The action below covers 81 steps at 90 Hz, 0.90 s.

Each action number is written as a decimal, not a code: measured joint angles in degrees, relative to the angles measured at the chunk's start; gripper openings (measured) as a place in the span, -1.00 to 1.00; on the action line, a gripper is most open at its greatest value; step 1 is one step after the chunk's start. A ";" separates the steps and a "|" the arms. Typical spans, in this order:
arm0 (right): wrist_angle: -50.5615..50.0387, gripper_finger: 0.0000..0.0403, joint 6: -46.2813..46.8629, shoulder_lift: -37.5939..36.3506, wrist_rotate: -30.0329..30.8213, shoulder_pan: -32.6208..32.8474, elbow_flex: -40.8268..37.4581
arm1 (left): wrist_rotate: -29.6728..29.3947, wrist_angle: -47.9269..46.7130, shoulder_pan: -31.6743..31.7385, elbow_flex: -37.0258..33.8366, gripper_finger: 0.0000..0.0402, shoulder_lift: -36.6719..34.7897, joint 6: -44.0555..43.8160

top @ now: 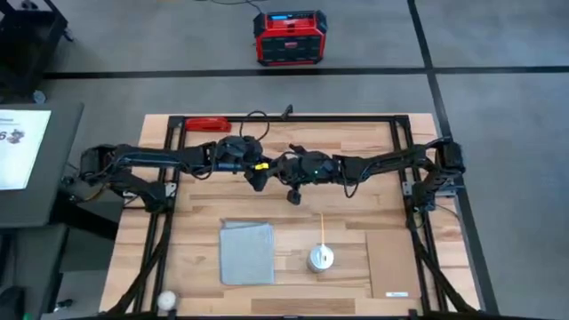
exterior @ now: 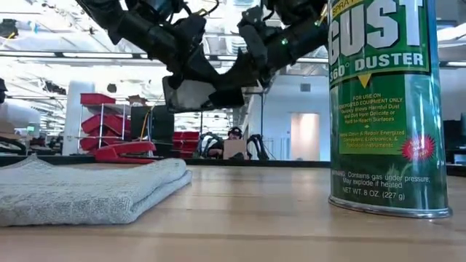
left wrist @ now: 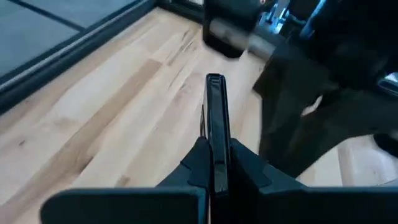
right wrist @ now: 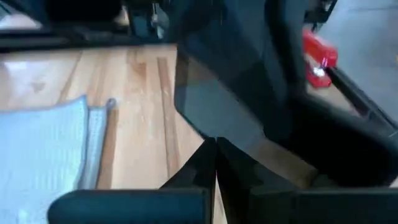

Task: Apply microfiber cloth
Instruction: Spray the front of the black phone with the spray bottle

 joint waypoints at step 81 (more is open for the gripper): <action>0.86 -1.00 -1.80 0.17 2.58 -2.30 0.45 | -0.50 0.36 -2.80 0.00 -0.96 -4.31 -2.81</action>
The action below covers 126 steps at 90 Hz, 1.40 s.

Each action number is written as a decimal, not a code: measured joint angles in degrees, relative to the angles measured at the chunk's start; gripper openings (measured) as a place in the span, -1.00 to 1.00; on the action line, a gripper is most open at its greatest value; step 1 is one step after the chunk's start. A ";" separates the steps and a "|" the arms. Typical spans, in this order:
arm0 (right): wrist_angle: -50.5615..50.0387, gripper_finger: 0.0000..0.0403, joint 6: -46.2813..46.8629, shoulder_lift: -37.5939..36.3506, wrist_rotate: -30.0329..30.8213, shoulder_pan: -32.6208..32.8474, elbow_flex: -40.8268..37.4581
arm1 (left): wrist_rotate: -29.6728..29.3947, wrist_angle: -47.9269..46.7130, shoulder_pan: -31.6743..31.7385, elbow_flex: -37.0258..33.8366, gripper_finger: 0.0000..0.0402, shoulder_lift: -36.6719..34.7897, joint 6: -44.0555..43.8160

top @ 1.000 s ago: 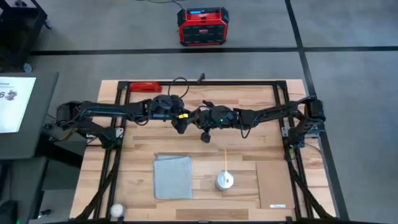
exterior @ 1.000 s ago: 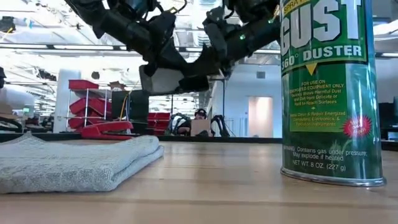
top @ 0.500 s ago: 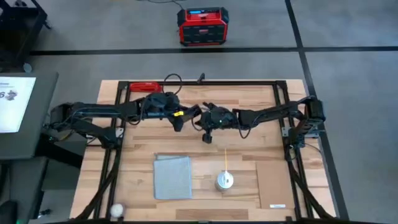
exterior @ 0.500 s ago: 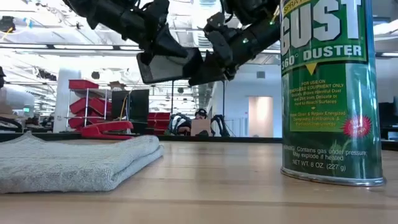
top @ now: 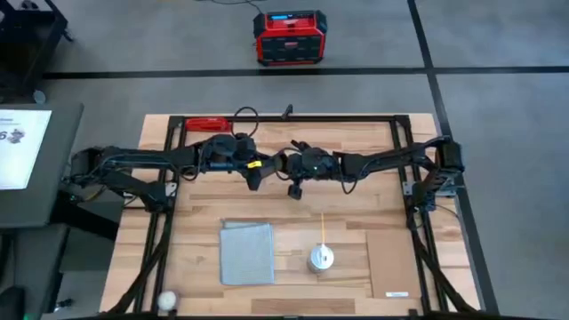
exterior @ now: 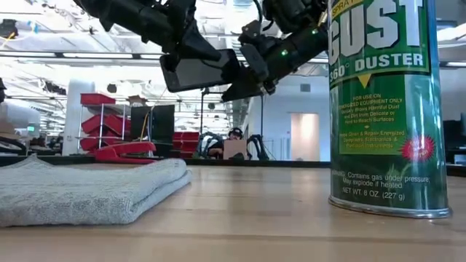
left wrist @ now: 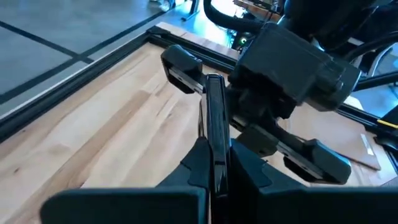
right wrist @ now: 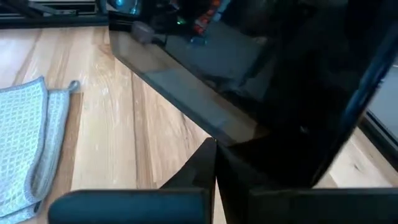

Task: Apply microfiber cloth
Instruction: Spray the front of the black phone with the spray bottle

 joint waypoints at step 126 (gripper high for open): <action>-11.15 -1.00 -5.07 -2.10 -0.52 -0.53 2.21 | 1.75 11.01 -1.78 -8.27 -0.96 5.32 -5.75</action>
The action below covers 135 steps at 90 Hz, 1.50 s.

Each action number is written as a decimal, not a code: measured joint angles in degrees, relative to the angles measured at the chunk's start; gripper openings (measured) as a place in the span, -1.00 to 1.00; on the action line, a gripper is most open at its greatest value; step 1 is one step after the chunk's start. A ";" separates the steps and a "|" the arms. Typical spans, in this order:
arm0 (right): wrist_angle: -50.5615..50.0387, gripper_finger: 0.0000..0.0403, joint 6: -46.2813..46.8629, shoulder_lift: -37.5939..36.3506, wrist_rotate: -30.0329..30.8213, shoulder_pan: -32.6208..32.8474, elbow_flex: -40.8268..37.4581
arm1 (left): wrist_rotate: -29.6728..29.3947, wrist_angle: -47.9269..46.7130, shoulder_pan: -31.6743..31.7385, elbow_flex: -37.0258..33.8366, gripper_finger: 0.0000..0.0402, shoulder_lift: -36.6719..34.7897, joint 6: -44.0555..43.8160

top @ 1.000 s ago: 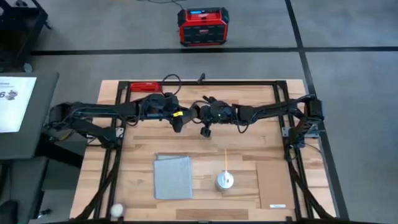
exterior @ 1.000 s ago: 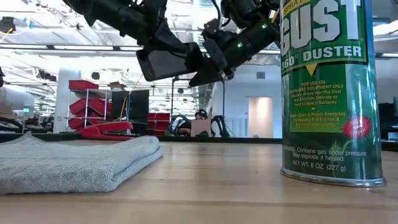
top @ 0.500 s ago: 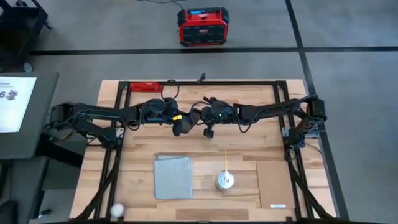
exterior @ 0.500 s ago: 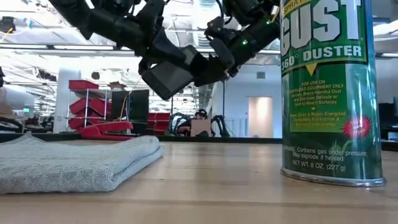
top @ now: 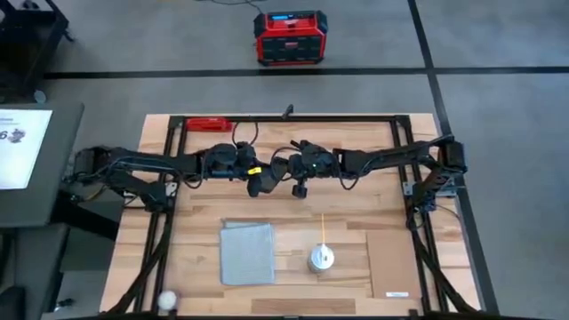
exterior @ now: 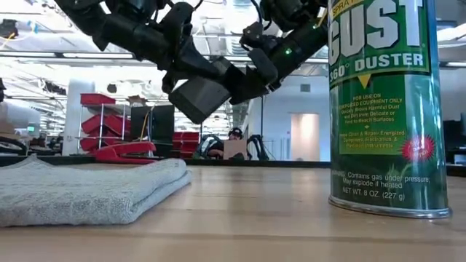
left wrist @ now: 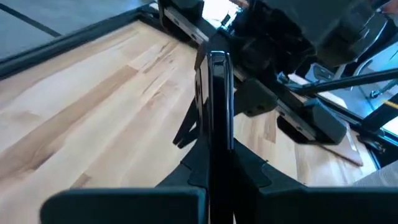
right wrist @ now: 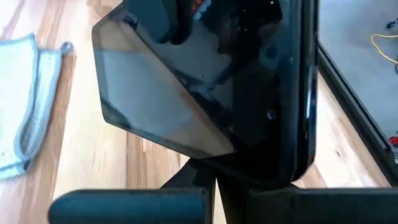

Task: Apply microfiber cloth
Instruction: Spray the front of the black phone with the spray bottle

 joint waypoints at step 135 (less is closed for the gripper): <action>-21.74 -1.00 -6.05 -19.37 9.50 3.82 10.65 | -6.28 2.38 -1.65 0.03 -0.97 -1.83 13.75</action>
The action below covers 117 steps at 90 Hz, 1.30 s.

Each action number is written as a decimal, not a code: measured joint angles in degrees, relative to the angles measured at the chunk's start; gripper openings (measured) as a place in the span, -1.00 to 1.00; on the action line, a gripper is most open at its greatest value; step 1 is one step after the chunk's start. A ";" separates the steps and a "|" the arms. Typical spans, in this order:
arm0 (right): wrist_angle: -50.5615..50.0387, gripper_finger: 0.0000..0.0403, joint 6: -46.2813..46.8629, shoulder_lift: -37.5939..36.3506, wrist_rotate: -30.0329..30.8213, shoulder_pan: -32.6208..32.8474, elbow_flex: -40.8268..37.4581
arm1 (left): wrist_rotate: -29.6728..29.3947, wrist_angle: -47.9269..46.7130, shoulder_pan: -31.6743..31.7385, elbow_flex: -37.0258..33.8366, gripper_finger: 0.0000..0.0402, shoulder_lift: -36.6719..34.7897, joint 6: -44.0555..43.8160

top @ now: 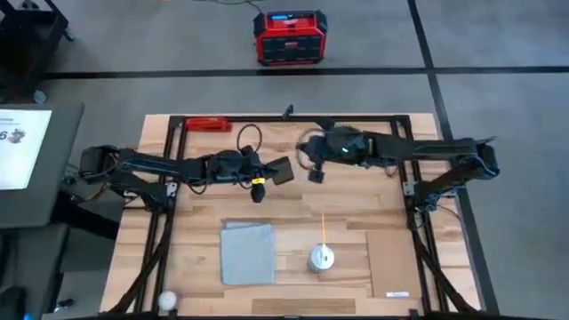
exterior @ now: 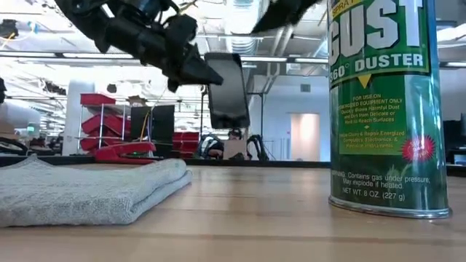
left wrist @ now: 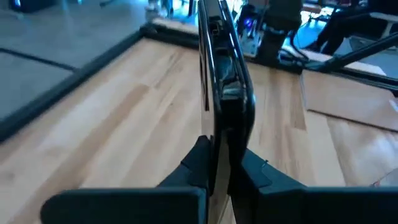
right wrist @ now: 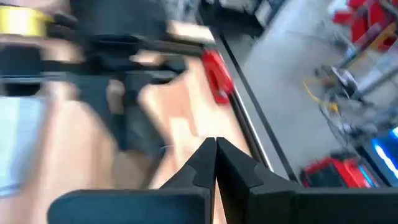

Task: Apply microfiber cloth
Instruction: Spray the front of the black phone with the spray bottle

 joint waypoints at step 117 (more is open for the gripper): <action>24.36 -1.00 20.91 -33.47 -2.57 20.28 -41.14 | 13.57 -13.98 7.09 11.97 -0.97 4.80 10.47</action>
